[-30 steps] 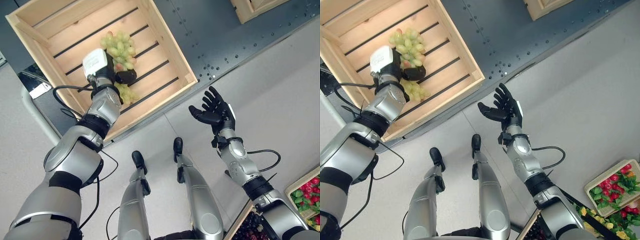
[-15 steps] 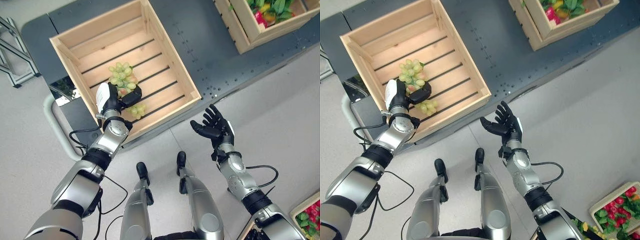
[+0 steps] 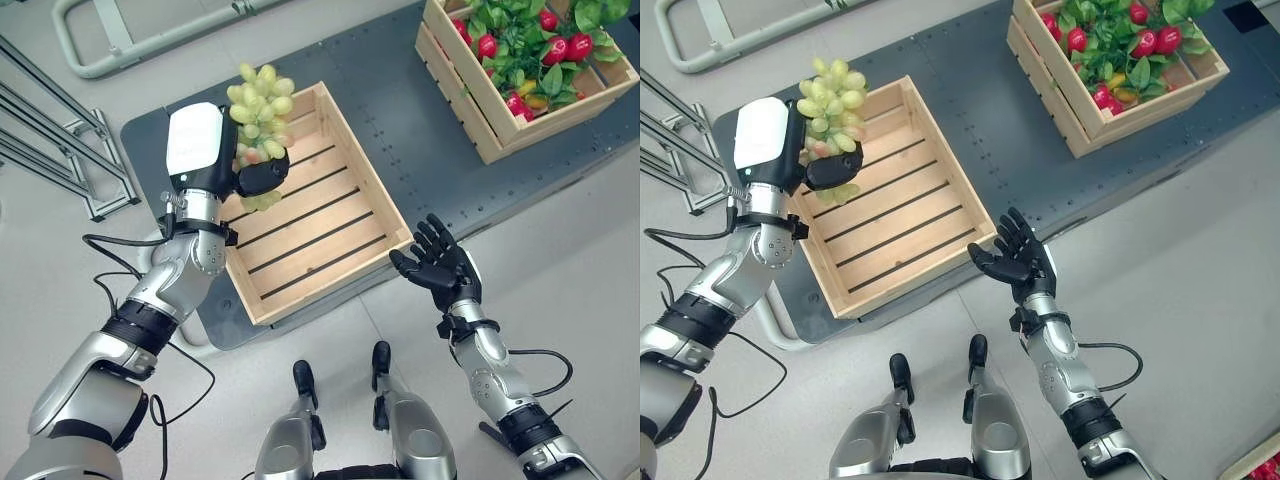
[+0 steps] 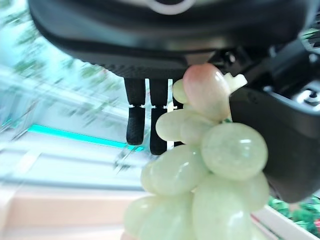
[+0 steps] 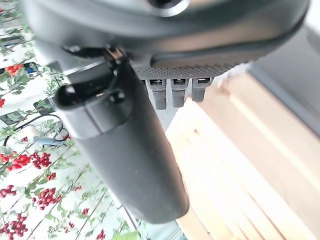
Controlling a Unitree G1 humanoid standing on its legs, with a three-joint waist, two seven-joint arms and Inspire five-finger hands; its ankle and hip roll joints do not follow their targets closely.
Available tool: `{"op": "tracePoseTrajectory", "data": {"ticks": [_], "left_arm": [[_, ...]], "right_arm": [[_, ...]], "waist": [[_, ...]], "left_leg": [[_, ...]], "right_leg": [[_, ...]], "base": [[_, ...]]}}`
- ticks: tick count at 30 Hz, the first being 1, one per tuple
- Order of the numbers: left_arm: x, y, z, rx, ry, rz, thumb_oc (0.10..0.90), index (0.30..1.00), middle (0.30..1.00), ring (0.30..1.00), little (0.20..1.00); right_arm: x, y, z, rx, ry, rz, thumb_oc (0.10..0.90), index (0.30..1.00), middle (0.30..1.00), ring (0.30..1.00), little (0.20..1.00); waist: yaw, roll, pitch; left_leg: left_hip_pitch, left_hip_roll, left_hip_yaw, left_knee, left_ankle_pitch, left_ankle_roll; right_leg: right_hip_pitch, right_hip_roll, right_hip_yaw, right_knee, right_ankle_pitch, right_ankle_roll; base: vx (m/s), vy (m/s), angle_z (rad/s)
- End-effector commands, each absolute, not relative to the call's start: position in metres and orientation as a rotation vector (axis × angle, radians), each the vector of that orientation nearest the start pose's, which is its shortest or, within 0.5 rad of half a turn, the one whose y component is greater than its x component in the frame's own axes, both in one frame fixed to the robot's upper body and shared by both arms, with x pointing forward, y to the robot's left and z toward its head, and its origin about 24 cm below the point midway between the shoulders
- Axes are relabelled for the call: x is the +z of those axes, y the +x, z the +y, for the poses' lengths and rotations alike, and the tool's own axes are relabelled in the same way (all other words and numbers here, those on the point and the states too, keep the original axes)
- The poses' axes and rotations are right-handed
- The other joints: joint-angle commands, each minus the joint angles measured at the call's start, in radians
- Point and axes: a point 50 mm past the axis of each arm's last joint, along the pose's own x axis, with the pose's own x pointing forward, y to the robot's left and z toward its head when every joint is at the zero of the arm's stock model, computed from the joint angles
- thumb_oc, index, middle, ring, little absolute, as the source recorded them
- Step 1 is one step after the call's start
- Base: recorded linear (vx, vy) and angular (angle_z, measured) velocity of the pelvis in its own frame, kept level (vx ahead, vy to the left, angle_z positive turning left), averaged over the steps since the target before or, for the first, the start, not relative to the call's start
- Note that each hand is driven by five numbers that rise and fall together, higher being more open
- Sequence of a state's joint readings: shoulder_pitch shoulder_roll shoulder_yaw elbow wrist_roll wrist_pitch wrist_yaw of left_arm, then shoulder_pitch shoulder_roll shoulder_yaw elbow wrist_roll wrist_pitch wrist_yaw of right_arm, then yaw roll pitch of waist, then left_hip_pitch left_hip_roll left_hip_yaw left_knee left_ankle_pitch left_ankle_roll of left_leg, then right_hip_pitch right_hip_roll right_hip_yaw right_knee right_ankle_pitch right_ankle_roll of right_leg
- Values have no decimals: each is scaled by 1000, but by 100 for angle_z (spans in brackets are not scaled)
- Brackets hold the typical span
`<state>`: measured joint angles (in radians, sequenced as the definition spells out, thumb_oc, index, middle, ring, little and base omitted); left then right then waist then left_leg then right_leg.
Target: Pick up the fruits from the basket on one side to the basket on the other side
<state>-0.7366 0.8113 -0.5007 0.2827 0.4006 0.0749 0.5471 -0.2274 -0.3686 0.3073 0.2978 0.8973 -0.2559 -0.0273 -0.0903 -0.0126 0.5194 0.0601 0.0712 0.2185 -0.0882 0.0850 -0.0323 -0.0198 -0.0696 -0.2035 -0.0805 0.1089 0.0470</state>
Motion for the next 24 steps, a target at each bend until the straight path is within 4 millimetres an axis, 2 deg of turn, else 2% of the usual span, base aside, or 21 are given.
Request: {"op": "tracePoseTrajectory", "data": {"ticks": [1, 5, 9, 13, 20, 24], "left_arm": [[210, 336, 190, 281, 1301, -814, 400, 300, 300, 300, 300], [201, 330, 177, 181, 1368, -895, 400, 300, 300, 300, 300], [198, 323, 164, 98, 1388, -967, 400, 300, 300, 300, 300], [197, 318, 153, 32, 1394, -1016, 400, 300, 300, 300, 300], [182, 313, 136, -109, 1444, -1066, 400, 300, 300, 300, 300], [170, 312, 132, -191, 1498, -1067, 400, 300, 300, 300, 300]], "right_arm": [[55, 275, -150, 372, 687, -95, 800, 900, 900, 900, 900], [41, 264, -125, 542, 943, 15, 800, 900, 900, 900, 900], [37, 256, -105, 670, 1112, 65, 800, 900, 900, 900, 900], [44, 253, -89, 755, 1236, 49, 800, 900, 900, 900, 900], [77, 254, -66, 905, 1409, -72, 800, 900, 900, 900, 900], [93, 255, -64, 971, 1451, -159, 800, 900, 900, 900, 900]], "waist": [[-5, 34, -266], [7, 38, -325], [20, 44, -366], [34, 47, -389], [55, 47, -408], [64, 46, -412]], "left_leg": [[-5, -22, -17, 43, -111, -20], [41, -18, -22, 10, -110, -22], [63, -17, -38, 1, -117, -22], [69, -16, -51, 1, -123, -23], [76, -18, -75, 1, -135, -17], [80, -19, -79, 1, -139, -12]], "right_leg": [[55, -49, 8, 60, -132, 36], [106, -49, -2, 17, -122, 43], [139, -47, -9, -7, -118, 46], [154, -46, -22, -7, -125, 47], [176, -44, -37, -7, -139, 46], [182, -45, -40, -7, -142, 46]], "base": [[103, -41, 2], [107, -40, -3], [84, -22, 8], [47, -20, 5], [29, -16, 8], [0, 0, 0]]}}
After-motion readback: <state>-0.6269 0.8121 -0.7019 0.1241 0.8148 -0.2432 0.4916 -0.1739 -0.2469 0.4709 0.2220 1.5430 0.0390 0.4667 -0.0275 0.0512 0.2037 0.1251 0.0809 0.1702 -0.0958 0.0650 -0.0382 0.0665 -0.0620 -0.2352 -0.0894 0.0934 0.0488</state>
